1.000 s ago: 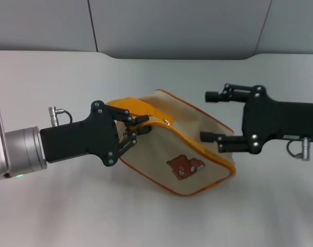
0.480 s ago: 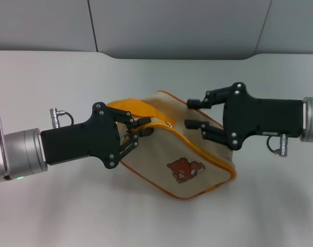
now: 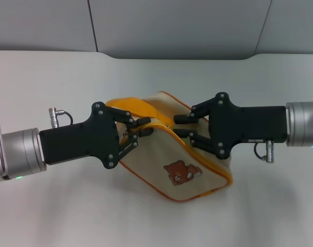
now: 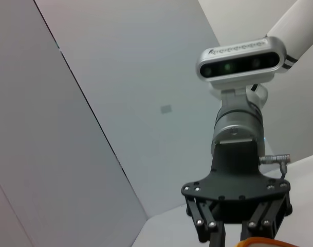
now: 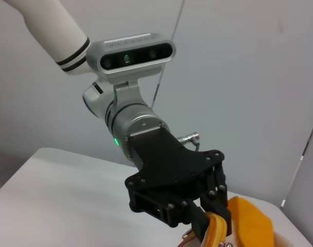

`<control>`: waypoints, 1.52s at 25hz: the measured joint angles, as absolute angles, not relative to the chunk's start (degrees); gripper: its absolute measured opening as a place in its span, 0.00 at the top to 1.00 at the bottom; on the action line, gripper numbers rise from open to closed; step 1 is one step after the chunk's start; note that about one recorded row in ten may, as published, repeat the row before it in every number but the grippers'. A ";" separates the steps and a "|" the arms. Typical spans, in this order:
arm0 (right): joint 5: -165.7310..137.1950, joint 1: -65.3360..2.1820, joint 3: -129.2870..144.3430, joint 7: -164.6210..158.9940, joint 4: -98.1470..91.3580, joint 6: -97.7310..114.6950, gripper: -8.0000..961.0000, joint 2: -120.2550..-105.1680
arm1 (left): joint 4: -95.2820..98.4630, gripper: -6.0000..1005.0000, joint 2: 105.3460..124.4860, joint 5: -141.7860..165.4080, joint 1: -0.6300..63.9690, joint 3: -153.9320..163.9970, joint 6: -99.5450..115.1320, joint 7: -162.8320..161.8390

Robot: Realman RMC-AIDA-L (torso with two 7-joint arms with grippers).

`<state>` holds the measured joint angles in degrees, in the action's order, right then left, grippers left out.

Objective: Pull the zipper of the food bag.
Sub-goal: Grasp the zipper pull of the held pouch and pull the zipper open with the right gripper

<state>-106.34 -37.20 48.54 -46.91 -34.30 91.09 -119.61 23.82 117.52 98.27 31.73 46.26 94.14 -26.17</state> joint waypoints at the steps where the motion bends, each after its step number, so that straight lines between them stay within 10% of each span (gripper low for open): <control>1: -106.34 -37.37 48.58 -46.70 -34.06 90.91 0.80 -119.61 | 23.82 0.89 117.49 98.26 31.75 46.28 94.30 -26.15; 38: -115.33 -31.23 56.11 -56.43 -43.72 95.85 0.99 -118.96 | 23.13 0.89 118.50 97.67 30.29 37.36 86.93 -30.64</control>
<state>-115.33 -31.23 56.11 -56.43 -43.72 95.85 -118.96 23.13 118.50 97.67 30.29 37.36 86.93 -30.64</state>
